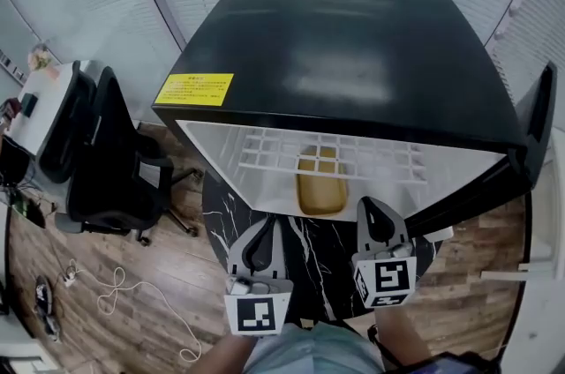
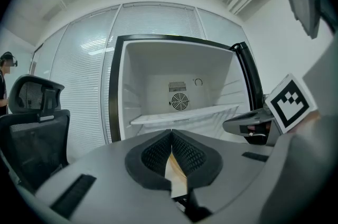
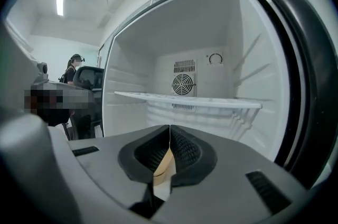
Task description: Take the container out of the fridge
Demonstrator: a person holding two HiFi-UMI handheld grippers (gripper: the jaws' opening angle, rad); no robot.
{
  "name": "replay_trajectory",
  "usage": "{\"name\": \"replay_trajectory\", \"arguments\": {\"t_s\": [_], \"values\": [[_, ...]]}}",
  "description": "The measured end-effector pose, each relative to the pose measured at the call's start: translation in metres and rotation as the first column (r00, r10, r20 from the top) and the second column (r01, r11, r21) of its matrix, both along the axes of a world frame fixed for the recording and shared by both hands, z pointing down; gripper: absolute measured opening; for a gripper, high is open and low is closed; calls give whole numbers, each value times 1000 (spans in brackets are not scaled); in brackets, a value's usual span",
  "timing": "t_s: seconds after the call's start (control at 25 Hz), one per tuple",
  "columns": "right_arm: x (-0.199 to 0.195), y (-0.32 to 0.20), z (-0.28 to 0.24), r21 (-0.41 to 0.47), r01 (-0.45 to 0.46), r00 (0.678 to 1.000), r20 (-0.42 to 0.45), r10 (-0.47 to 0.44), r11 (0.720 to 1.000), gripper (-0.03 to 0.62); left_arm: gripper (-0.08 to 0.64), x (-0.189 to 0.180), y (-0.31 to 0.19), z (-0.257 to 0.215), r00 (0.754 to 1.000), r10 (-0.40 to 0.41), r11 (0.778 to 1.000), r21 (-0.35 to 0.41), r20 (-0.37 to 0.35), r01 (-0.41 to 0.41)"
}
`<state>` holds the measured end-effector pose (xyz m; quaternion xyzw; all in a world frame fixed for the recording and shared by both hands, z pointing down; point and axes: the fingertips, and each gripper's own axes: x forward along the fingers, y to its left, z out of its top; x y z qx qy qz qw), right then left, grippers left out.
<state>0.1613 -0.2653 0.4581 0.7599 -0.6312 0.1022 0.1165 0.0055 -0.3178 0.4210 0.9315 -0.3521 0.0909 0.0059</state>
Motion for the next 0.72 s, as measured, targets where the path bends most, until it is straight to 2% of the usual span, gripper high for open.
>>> {"name": "replay_trajectory", "arguments": {"t_s": [0.44,0.72], "values": [[13,-23,47,-77,-10,998,58,15,997,55,14,12,-14,33,999,9,997,-74,31,-6],[17,-37,73,-136,-2,997,80,13,991,78,14,8,-26,44,999,-9,996,-91,50,14]]}}
